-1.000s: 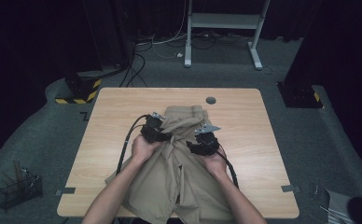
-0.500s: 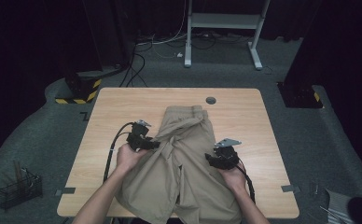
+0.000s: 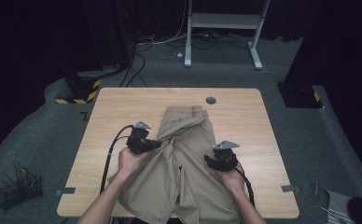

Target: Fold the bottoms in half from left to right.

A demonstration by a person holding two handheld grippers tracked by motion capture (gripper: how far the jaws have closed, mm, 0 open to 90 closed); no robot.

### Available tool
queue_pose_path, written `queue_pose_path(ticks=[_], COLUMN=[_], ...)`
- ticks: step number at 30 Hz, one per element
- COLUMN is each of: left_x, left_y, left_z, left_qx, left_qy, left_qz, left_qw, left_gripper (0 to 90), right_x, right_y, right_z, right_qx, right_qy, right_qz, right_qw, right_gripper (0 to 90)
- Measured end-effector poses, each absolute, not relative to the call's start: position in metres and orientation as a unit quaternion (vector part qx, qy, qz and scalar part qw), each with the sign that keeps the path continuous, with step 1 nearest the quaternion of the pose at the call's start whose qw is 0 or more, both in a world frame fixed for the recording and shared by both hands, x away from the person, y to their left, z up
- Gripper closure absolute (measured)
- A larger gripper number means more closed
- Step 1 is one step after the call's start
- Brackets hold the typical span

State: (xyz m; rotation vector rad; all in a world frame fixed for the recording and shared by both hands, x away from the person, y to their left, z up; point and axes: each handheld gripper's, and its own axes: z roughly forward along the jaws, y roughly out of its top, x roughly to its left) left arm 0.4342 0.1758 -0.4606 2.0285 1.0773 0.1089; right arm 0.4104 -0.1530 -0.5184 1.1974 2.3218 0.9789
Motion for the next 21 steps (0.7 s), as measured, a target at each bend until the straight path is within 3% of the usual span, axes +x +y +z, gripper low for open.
queue_pose_path(ticks=[7, 12, 21], left_x=[0.423, 0.433, 0.451], left_y=[0.139, 0.109, 0.110], left_z=[-0.447, -0.476, -0.505], left_qx=[0.809, 0.827, 0.830], left_qy=[0.388, 0.399, 0.432], left_qz=[0.011, -0.003, 0.001], left_qw=[0.442, 0.397, 0.352], left_gripper=[86.8, 86.9, 87.0], right_x=[0.409, 0.404, 0.385], right_y=[-0.148, -0.152, -0.160], right_z=[-0.519, -0.511, -0.514], right_qx=[0.419, 0.414, 0.400], right_qy=[0.820, 0.819, 0.835], right_qz=[0.346, 0.355, 0.335], right_qw=[0.179, 0.178, 0.175], right_gripper=[49.6, 49.8, 49.6])
